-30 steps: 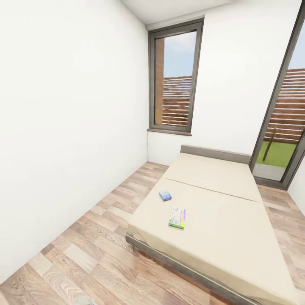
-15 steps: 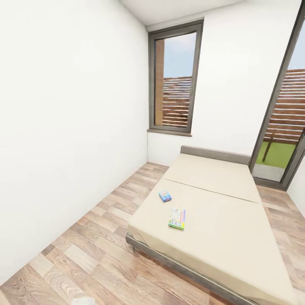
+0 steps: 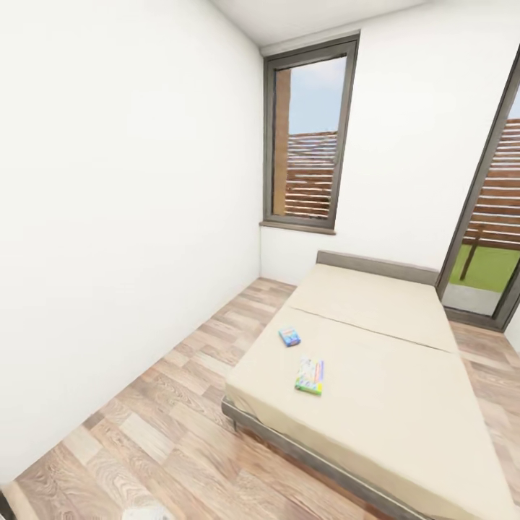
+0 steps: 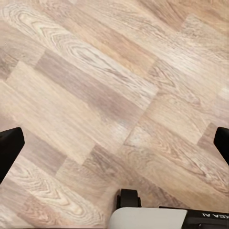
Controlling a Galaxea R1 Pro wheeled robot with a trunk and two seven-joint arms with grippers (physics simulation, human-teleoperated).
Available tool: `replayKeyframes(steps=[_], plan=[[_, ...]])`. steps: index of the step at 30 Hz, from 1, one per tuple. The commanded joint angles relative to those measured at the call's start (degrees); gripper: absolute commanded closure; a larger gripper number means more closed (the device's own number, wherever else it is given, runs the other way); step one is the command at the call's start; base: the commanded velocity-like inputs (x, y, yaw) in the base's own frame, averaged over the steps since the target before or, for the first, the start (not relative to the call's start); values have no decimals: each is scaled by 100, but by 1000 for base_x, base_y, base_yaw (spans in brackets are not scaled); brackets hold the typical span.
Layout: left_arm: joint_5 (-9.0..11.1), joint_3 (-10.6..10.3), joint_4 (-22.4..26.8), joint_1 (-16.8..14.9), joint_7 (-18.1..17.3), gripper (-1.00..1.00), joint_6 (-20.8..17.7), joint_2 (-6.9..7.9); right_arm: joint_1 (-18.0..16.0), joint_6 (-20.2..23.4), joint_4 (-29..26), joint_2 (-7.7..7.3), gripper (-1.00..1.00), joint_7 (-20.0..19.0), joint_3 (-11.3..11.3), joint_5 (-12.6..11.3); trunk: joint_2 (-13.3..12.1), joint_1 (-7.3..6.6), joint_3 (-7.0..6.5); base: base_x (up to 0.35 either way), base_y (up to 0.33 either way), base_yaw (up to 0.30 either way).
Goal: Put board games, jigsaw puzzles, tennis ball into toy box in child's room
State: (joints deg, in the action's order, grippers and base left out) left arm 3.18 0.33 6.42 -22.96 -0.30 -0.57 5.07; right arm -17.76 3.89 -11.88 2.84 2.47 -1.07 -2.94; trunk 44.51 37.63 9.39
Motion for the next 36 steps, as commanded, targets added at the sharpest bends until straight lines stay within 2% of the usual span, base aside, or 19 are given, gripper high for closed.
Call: replayKeyframes(steps=[1, 8, 16, 22, 33, 36], plan=[[33, 1, 0, -3, -4, -100, -6, -3, 1, 32, -16, 5, -100, 18, -8, -31, 7, 1, 6, 27, 0, 251], [33, -1, 0, 1, -4, -100, -5, -15, 1, 28, -16, 23, -100, 29, -3, -26, 7, 1, 0, 48, 0, 277], [39, 3, 0, 2, 6, -100, -5, -18, 1, -46, -16, 192, -100, 120, 24, 42, 7, 1, -1, 7, 0, 291], [37, 2, 0, 2, 11, -100, -5, -30, 1, -72, -16, 239, -100, 269, 38, 54, -234, -130, -105, 1, 0, 179], [33, 2, 0, 2, 12, -100, -5, -33, 1, -214, 9, 255, -100, 331, 65, 66, -675, -372, -301, 0, 0, 17], [33, 3, 0, 2, 12, -100, -2, -33, 1, -219, 10, 254, -100, 333, 64, 66, -675, -372, -301, 0, 0, 0]])
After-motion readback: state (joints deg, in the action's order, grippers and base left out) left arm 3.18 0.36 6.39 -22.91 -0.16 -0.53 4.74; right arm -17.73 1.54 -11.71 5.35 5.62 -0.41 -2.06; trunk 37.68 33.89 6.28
